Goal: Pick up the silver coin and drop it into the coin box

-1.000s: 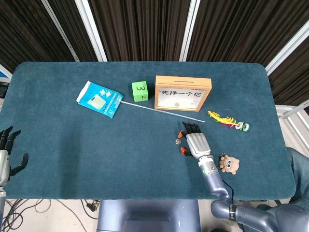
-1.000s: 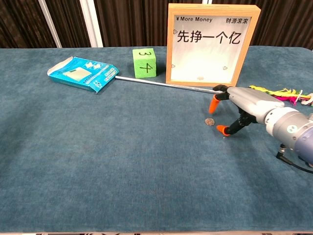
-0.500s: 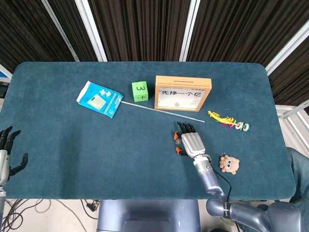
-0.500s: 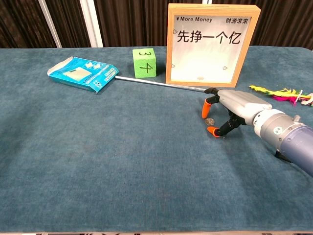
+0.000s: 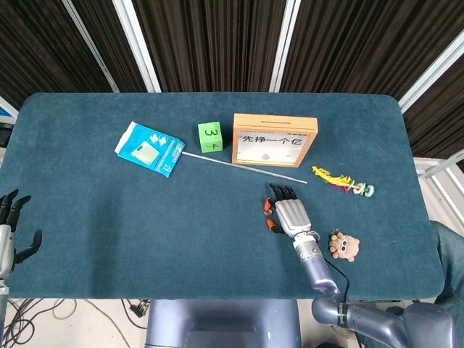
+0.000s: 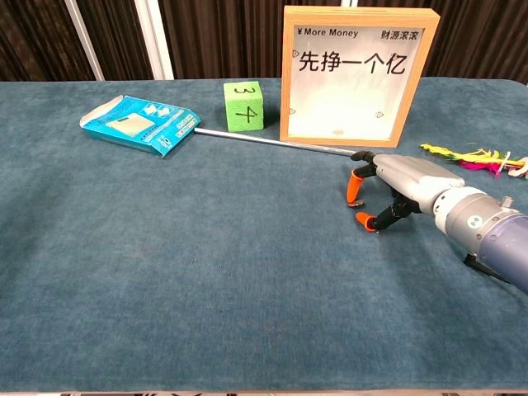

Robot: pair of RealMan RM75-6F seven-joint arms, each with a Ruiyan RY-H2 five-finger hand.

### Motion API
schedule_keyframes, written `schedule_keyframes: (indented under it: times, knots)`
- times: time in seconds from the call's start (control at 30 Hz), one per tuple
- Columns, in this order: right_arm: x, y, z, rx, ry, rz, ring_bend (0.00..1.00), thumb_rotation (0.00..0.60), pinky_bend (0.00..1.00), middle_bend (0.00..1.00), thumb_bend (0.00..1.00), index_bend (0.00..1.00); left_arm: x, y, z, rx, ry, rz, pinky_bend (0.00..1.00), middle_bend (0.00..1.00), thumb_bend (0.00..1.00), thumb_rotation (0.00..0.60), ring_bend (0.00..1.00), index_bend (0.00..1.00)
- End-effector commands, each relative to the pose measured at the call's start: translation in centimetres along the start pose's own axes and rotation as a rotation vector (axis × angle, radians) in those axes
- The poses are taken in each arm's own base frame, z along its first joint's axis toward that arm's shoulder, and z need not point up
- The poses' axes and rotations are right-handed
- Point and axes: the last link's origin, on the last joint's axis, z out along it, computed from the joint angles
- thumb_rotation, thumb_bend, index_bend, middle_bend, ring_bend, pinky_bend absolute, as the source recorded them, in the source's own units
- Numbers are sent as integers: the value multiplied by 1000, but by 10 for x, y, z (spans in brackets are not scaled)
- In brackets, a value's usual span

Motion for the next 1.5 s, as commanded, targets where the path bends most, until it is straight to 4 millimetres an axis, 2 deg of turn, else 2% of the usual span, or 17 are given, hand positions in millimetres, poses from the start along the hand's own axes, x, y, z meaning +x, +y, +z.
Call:
schedule_keyframes:
  times: [0.03,0.27,0.5,0.77,0.93,1.07,1.27,1.4,1.5]
  knots:
    - [0,1,0,-2,1,0,0,600,0,38,453,460,0,0,0,-1,0,0,0,32,392,600,41,157]
    - [1,4,-2,-11,11,3,0,600,0,38,452,477,0,0,0,0,-2,1,0,32,393,600,41,157]
    - [-2,5,5,-34,12,26,0,600,0,38,452,604,0,-1,0,6,-2,3,0,32,392,600,41,157]
    - [-2,9,6,-46,20,27,0,600,0,38,453,620,0,-1,-1,7,-5,5,0,32,392,600,41,157]
    - [3,12,5,-50,37,34,0,600,0,38,497,657,0,-1,-1,7,-8,4,0,32,392,600,41,157]
    - [10,14,3,-51,45,55,0,600,0,39,546,681,0,-1,-1,8,-9,4,0,32,392,600,41,157]
    - [24,16,-2,-42,57,88,0,600,0,39,552,690,0,-1,-1,8,-11,1,0,32,392,600,41,157]
    - [39,16,-4,-38,85,122,0,600,0,39,552,690,-1,0,-2,9,-12,-1,0,32,392,600,41,157]
    - [62,17,-4,-31,111,159,0,600,0,39,555,690,-1,0,-2,9,-14,-5,0,32,392,600,41,157]
